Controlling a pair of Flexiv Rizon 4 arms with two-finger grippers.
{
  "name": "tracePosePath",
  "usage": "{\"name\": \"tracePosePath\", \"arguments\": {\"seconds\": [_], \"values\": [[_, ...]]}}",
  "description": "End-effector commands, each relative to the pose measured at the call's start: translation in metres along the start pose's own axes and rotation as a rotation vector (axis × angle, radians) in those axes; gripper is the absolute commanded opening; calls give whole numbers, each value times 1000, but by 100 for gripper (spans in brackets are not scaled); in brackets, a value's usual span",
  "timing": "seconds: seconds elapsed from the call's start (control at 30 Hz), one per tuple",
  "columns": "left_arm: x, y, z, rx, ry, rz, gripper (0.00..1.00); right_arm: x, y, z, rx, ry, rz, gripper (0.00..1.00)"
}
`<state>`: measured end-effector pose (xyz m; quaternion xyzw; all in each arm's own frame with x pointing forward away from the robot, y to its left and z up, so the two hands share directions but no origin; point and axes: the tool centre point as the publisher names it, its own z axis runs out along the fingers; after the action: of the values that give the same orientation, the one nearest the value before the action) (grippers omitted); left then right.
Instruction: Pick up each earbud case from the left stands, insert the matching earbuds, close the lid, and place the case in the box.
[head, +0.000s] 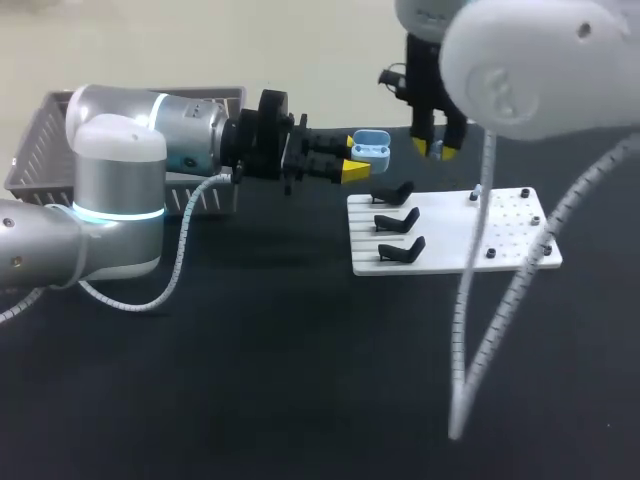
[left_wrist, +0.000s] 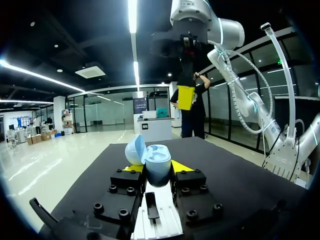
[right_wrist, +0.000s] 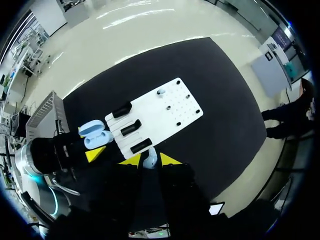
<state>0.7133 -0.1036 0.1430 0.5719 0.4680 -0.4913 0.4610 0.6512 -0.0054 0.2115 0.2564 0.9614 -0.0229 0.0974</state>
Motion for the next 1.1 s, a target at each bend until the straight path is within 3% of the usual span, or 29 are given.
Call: {"name": "tracePosePath", "arguments": {"seconds": [0.03, 0.23, 0.67, 1.1], "values": [[1, 0, 0, -2, -3, 3, 0, -2, 28, 0, 84, 31, 22, 0], [1, 0, 0, -2, -3, 3, 0, -6, 43, 4, 116, 76, 53, 0], [1, 0, 0, -2, -3, 3, 0, -5, 57, 8, 104, 95, 54, 0], [1, 0, 0, -2, -3, 3, 0, -5, 65, 14, 2, 81, 23, 0]]}}
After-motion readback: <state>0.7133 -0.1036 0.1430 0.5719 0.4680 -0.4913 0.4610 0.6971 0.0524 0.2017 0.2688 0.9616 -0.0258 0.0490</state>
